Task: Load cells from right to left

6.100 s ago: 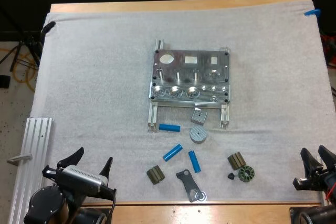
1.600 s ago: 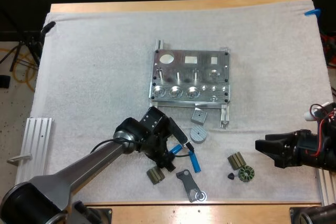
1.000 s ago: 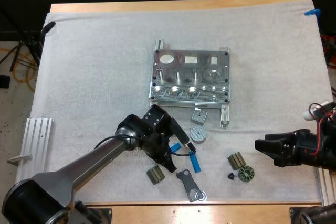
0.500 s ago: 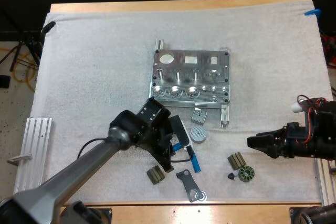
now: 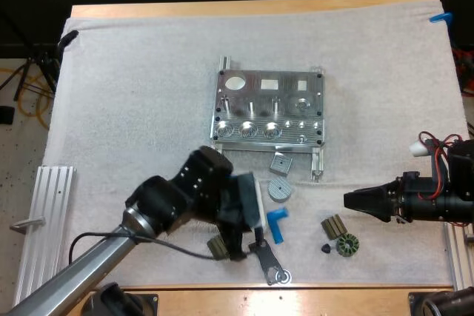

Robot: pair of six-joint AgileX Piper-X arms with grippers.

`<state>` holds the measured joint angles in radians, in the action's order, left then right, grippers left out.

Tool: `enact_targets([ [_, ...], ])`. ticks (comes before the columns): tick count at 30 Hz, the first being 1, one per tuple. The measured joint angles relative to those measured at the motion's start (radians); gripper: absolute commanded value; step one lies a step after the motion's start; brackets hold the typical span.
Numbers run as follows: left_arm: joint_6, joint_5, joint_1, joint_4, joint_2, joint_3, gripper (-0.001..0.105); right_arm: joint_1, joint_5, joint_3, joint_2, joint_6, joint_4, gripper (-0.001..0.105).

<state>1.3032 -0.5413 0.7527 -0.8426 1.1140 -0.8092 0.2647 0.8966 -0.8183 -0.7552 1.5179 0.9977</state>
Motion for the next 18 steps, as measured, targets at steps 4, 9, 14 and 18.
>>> enact_targets([
  [4, -0.002, -0.003, 0.096, 0.039, 0.001, -0.002, 0.000, 0.007, 0.019, 0.000, -0.013, -0.027, -0.003, 0.043],
  [9, -0.002, 0.012, 0.181, 0.107, 0.001, -0.004, 0.000, 0.079, 0.034, 0.000, -0.046, -0.041, -0.006, 0.043],
  [14, 0.011, 0.086, 0.182, 0.113, 0.001, -0.004, 0.000, 0.180, 0.034, 0.000, -0.081, -0.044, 0.031, 0.043],
  [18, 0.013, 0.101, 0.182, 0.113, 0.001, -0.004, 0.000, 0.255, -0.033, 0.000, -0.114, -0.044, 0.032, 0.043],
])
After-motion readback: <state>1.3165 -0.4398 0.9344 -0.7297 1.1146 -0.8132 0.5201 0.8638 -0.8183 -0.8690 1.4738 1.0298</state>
